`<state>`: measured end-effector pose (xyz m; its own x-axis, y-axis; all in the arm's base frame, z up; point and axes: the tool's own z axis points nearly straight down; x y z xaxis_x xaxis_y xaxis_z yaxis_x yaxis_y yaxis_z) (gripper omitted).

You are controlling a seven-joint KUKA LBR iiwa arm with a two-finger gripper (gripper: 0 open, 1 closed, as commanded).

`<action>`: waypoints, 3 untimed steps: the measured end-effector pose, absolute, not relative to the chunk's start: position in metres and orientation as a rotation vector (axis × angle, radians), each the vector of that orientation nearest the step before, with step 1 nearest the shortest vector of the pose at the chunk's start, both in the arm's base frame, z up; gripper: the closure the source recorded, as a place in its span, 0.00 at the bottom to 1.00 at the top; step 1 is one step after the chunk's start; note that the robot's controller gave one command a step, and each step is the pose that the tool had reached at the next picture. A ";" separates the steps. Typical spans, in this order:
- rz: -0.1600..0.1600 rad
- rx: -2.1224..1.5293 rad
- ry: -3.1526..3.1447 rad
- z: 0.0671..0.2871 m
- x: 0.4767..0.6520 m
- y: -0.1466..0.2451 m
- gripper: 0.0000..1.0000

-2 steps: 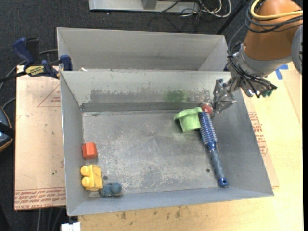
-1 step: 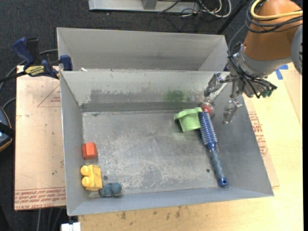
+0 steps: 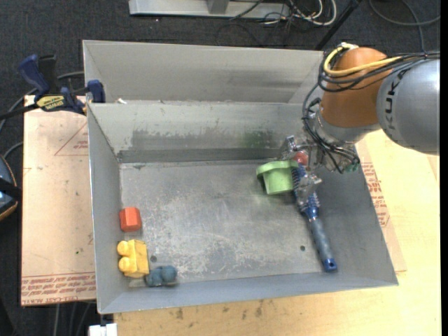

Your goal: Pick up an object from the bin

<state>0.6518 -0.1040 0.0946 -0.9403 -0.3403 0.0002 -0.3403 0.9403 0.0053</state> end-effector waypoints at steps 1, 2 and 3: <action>-0.003 0.543 -3.099 0.099 0.653 -0.105 1.00; 0.006 0.614 -3.103 0.096 0.651 -0.092 1.00; 0.004 0.544 -3.107 0.226 0.646 -0.090 1.00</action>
Offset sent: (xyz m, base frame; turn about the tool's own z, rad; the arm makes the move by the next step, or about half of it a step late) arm 0.0000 0.0000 0.0000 0.0000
